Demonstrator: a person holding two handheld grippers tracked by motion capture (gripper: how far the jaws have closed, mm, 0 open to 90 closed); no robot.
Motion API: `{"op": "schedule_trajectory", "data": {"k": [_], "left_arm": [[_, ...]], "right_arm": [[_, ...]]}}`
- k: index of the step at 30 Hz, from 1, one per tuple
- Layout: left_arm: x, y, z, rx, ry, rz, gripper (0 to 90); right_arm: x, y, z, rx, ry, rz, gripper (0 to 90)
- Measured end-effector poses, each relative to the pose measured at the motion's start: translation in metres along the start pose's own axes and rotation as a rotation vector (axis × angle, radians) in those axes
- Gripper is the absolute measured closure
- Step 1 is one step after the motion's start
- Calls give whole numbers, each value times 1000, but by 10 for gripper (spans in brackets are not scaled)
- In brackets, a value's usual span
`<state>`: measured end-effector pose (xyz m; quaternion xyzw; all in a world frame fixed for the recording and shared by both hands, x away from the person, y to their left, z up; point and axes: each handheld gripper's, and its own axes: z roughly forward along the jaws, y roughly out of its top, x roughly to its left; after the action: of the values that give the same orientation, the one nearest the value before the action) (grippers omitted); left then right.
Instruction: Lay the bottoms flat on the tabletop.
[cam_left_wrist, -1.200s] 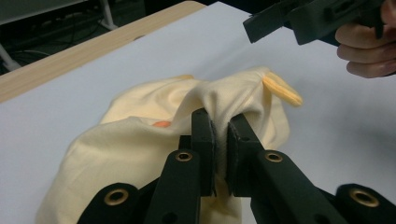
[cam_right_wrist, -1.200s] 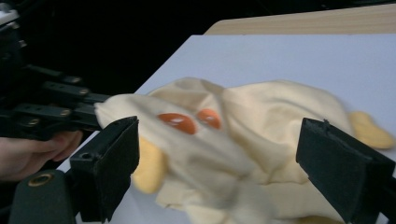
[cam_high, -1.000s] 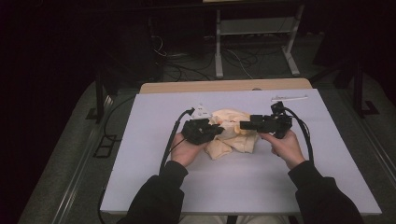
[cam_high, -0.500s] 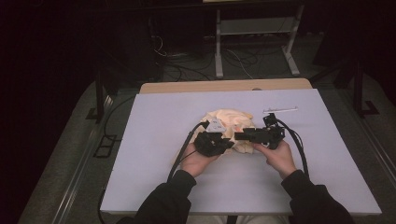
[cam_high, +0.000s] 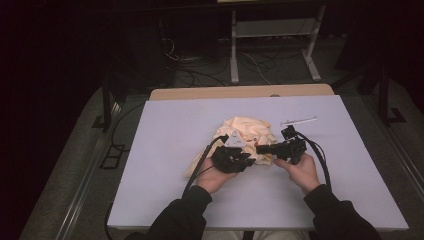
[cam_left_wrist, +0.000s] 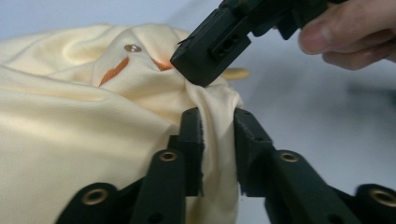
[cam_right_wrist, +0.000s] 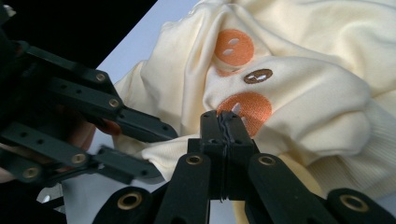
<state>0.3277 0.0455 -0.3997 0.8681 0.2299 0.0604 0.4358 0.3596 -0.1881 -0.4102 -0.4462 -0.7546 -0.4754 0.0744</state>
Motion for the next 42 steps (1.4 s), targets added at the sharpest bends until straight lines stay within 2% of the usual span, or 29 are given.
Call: {"op": "schedule_trajectory", "data": {"k": [2, 4, 7, 8, 9, 10, 11, 12, 15, 19, 24, 27, 33, 36, 37, 42], "left_arm": [[-2, 1, -5, -5, 11, 15, 638], [-2, 2, -15, -25, 45, 24, 555], [3, 3, -28, -57, 92, 18, 444], [3, 3, -28, -57, 92, 18, 416], [8, 5, -35, -76, 122, 3, 394], [12, 5, -39, -88, 131, -10, 373], [17, 5, -42, -103, 132, -29, 349], [17, 5, -42, -103, 132, -29, 325], [31, 6, -51, -147, 148, -73, 272], [41, 6, -54, -135, 139, -78, 192], [48, 5, -54, -143, 154, -91, 147], [51, 5, -52, -141, 166, -90, 138], [58, 5, -50, -168, 189, -100, 138], [65, 4, -48, -163, 213, -119, 138], [72, 1, -46, -164, 229, -147, 138], [82, -4, -41, -150, 235, -186, 138]], "right_arm": [[-1, -1, -3, -8, -8, 1, 877], [-3, -2, -9, -14, -20, 3, 878], [-4, -5, -13, -8, -35, -3, 879], [-5, -6, -15, -7, -42, -3, 879], [-6, -7, -17, -5, -48, 1, 880], [-7, -8, -19, -6, -54, -5, 880], [-8, -9, -22, -5, -59, -3, 880], [-9, -10, -24, -8, -61, 0, 880], [-12, -13, -31, -9, -77, 8, 880], [-17, -17, -40, -17, -98, 21, 880], [-22, -21, -50, -25, -116, 27, 880], [-23, -22, -55, -25, -129, 22, 881], [-27, -28, -65, -29, -151, 30, 881], [-29, -31, -70, -35, -161, 36, 880], [-30, -32, -72, -36, -165, 35, 881], [-34, -37, -78, -43, -168, 55, 880]]}}
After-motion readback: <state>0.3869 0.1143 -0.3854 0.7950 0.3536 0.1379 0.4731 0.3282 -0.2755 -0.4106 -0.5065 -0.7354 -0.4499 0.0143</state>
